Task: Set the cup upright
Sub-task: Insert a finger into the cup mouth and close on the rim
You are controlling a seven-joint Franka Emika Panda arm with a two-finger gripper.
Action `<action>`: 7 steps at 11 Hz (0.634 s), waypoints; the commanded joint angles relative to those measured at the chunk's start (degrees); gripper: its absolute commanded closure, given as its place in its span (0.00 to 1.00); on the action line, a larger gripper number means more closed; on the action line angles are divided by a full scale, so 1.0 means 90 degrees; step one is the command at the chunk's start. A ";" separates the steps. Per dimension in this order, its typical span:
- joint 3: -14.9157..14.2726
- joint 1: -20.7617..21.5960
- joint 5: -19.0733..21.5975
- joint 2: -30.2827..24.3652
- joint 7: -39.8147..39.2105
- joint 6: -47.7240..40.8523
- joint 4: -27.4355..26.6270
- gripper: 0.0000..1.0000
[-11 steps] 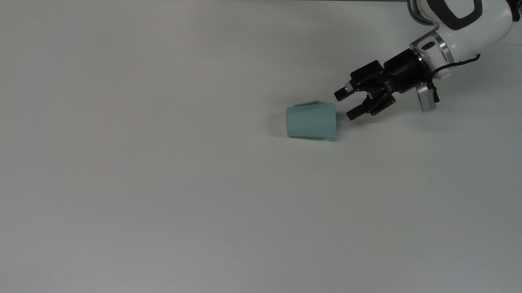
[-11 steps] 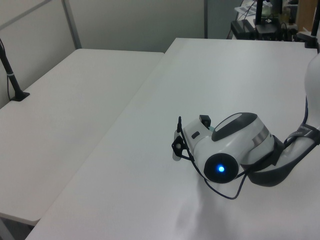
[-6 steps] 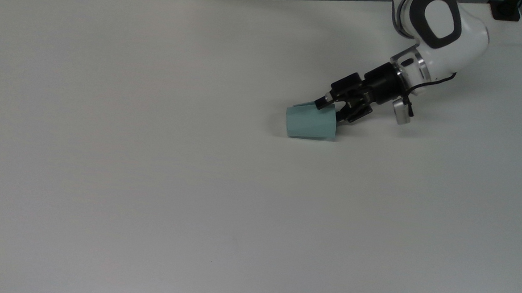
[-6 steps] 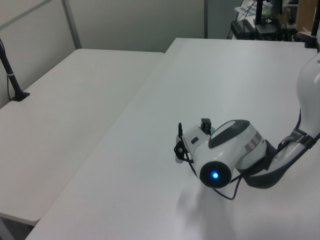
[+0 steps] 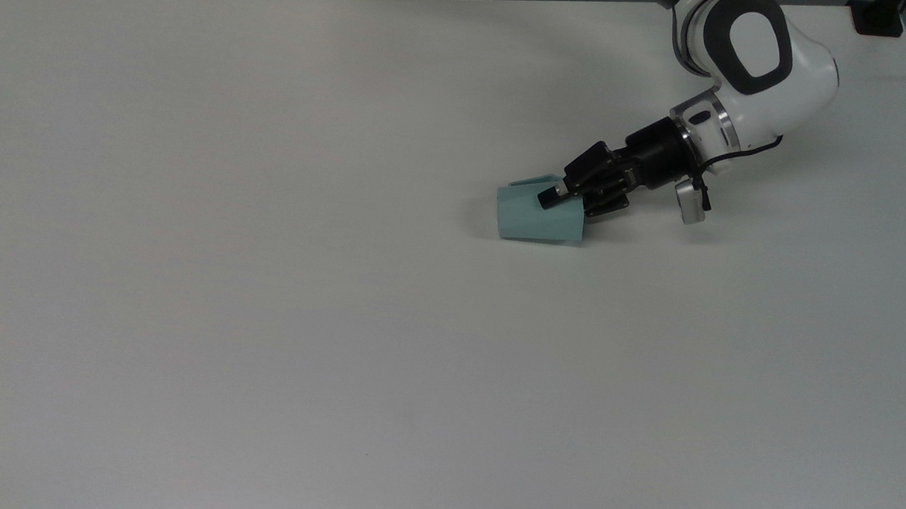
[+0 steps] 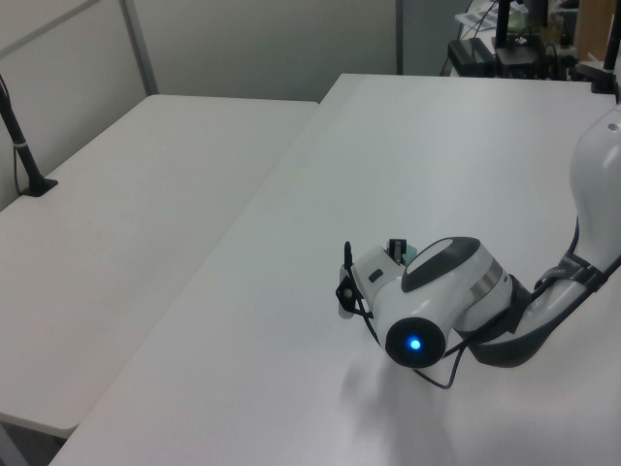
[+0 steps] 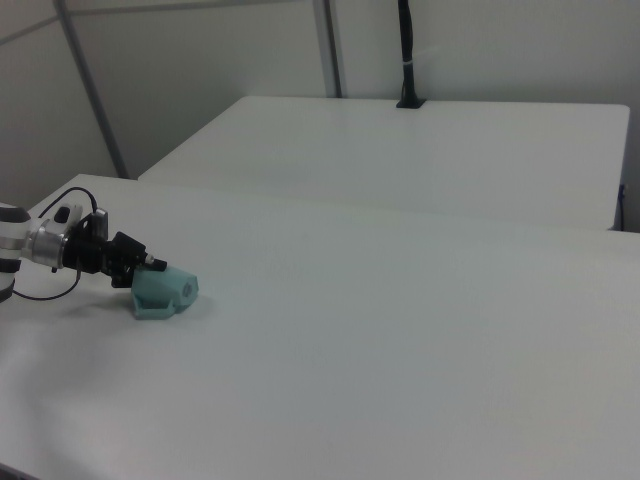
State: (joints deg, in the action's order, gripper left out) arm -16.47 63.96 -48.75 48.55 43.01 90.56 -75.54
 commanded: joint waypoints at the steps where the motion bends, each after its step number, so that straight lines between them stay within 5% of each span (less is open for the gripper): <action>1: 0.0053 -0.0037 -0.0120 -0.0101 0.0046 0.0114 -0.0218 1.00; 7: 0.0062 -0.0085 0.0084 -0.0324 0.0085 0.0114 -0.0259 1.00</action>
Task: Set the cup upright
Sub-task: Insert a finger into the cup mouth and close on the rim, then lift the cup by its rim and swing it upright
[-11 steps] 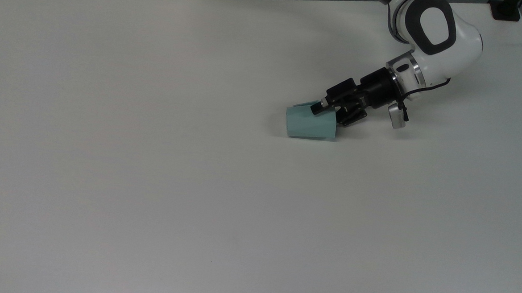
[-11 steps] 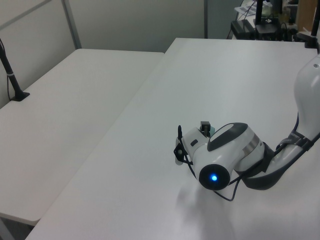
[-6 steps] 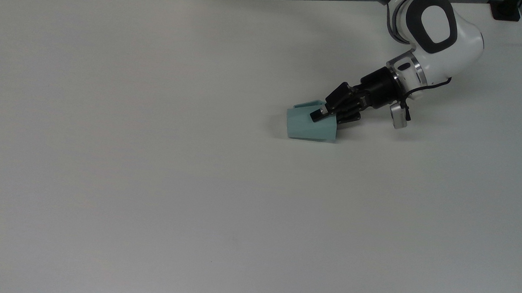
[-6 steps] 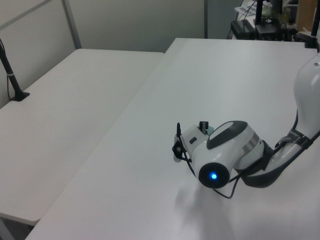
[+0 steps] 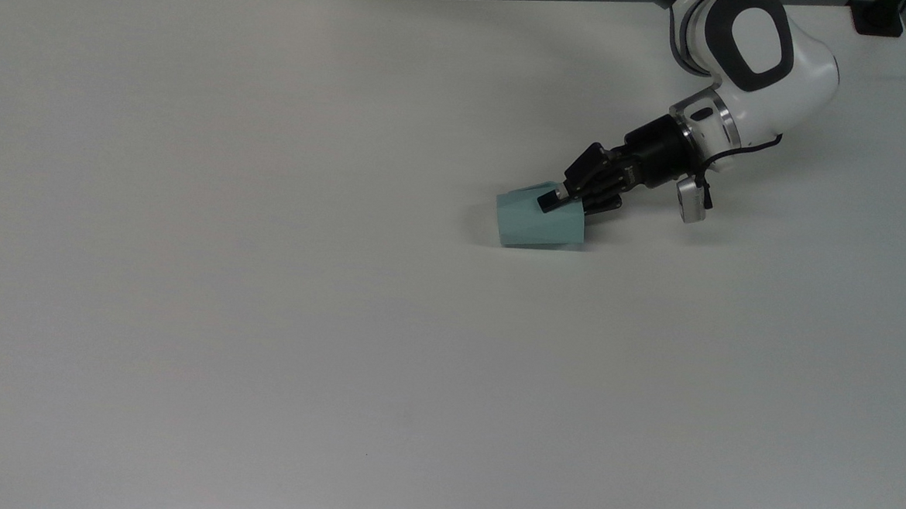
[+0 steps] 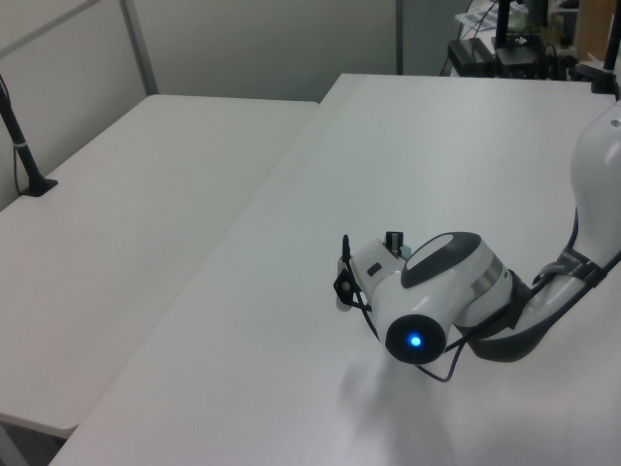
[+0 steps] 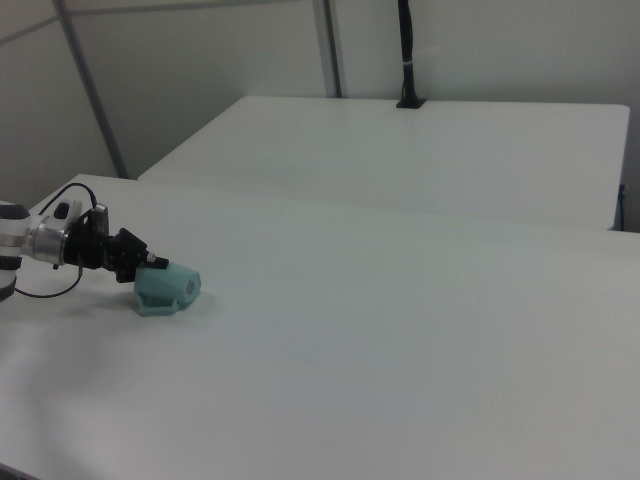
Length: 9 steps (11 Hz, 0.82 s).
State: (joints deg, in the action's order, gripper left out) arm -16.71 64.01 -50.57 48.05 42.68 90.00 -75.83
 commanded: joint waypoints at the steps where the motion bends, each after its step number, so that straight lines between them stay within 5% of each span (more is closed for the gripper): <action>1: 0.0089 -0.0139 0.0441 -0.0483 0.0131 0.0175 -0.0207 1.00; 5: 0.0079 -0.0518 0.1475 -0.1633 0.0180 0.0379 -0.0255 1.00; 7: 0.0079 -0.1200 0.2255 -0.2629 0.0190 0.0730 -0.0702 1.00; 9: 0.0089 -0.1952 0.2920 -0.3819 0.0102 0.1625 -0.1909 1.00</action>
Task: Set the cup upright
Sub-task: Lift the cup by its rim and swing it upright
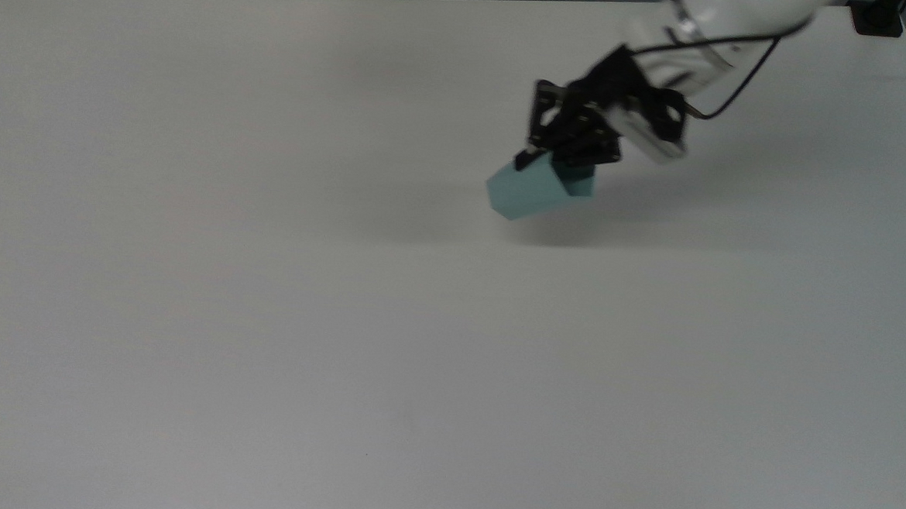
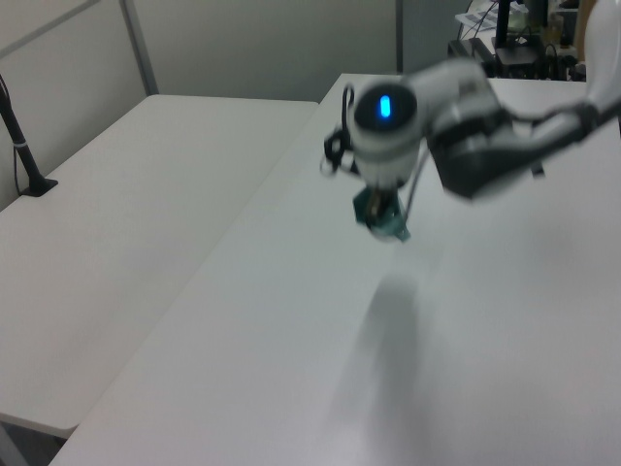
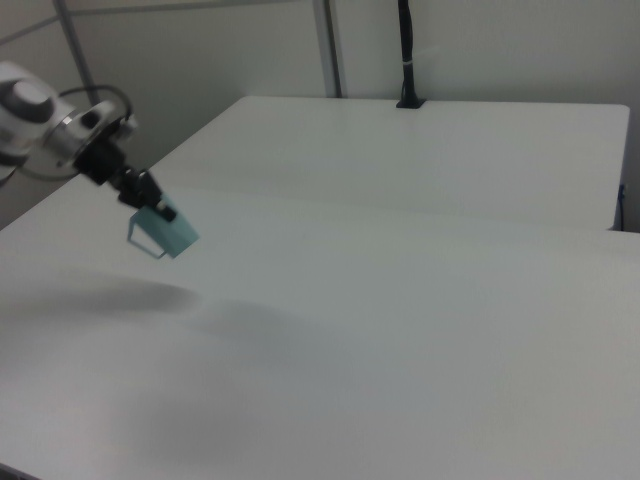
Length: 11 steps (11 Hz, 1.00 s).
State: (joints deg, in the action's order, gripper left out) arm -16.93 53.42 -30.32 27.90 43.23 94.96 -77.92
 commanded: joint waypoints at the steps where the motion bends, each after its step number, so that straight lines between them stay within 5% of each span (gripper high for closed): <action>1: 0.0114 -0.1186 0.1079 -0.2098 -0.0172 0.1447 -0.2254 1.00; 3: 0.0104 -0.1831 0.2026 -0.2872 -0.1214 0.1791 -0.3183 1.00; 6: -0.0003 -0.2496 0.2147 -0.3830 -0.1704 0.3214 -0.4971 1.00; 9: -0.0820 -0.2762 0.2848 -0.4027 -0.2904 0.3792 -0.5579 1.00; 11: -0.1048 -0.2752 0.2958 -0.3863 -0.3045 0.4007 -0.5639 1.00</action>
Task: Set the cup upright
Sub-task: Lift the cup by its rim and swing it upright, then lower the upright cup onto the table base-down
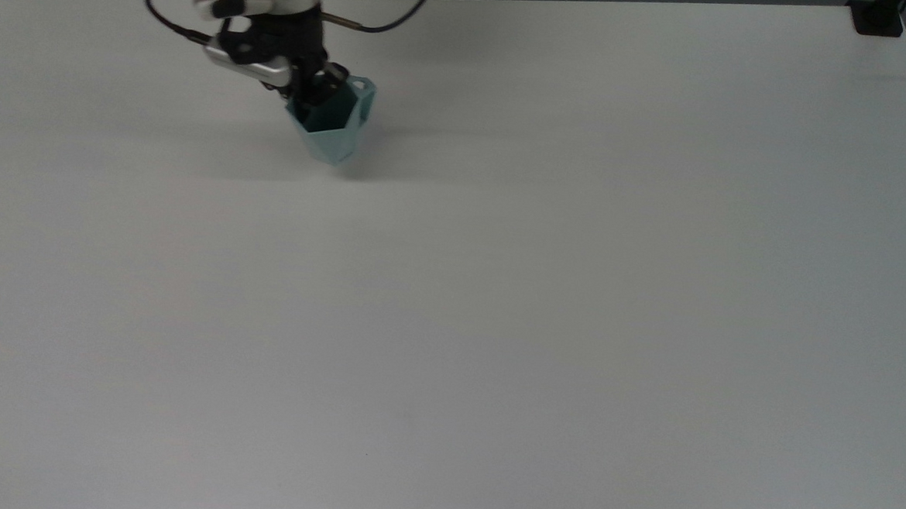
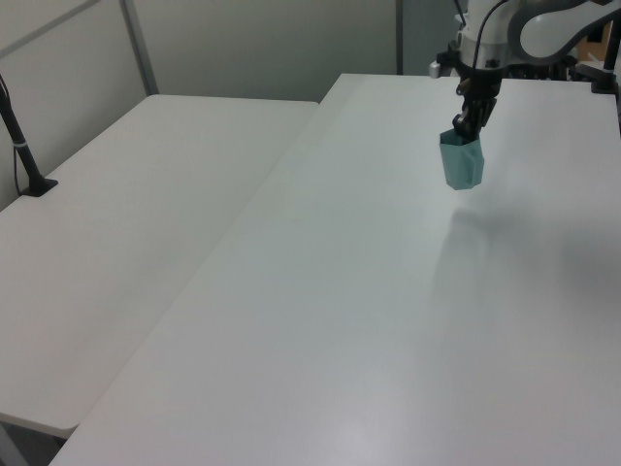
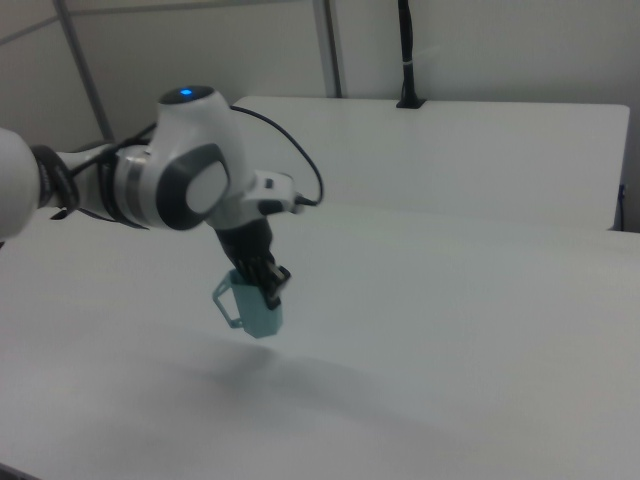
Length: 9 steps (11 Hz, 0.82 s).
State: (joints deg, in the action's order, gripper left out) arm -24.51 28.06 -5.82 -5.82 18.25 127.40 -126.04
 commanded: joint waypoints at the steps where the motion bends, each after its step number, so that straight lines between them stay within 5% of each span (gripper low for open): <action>1: -0.0206 0.0056 0.0237 0.0040 -0.0270 0.0656 -0.0341 1.00; 9: -0.0216 0.0066 0.0237 0.0442 -0.0261 0.1459 -0.0693 1.00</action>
State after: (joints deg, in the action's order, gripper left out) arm -26.32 28.08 -5.06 -1.45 16.69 137.89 -131.38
